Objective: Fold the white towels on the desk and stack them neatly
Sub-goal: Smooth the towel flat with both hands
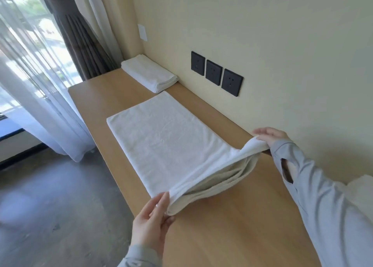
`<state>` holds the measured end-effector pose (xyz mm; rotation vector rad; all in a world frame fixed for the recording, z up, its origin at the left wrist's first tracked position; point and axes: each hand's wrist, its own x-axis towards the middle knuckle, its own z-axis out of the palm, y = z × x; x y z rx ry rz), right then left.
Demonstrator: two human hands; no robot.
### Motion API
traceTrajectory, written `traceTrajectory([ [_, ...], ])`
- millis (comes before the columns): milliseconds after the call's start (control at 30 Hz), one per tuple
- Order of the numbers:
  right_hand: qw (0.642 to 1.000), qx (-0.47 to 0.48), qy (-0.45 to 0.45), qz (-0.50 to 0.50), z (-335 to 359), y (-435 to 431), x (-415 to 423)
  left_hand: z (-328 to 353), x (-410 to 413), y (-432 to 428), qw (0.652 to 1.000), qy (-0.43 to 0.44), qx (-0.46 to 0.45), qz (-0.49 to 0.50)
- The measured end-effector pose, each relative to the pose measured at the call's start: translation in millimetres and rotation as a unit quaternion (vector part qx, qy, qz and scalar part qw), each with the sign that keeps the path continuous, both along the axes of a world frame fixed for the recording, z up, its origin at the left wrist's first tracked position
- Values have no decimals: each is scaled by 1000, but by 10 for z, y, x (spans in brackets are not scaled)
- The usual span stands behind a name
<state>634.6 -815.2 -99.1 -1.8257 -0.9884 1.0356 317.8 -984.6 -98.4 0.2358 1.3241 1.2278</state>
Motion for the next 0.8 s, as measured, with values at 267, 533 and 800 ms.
traceTrajectory([
  [267, 970, 80, 226, -36, 520, 787, -977, 97, -1000, 929, 990, 85, 45, -100],
  [533, 993, 66, -97, -31, 384, 2001, -2092, -231, -2098, 2508, 958, 240, 106, -115],
  [800, 969, 6, -221, -108, -14, 3273, -2930, -745, -2810, 3690, 961, 228, 89, -130],
])
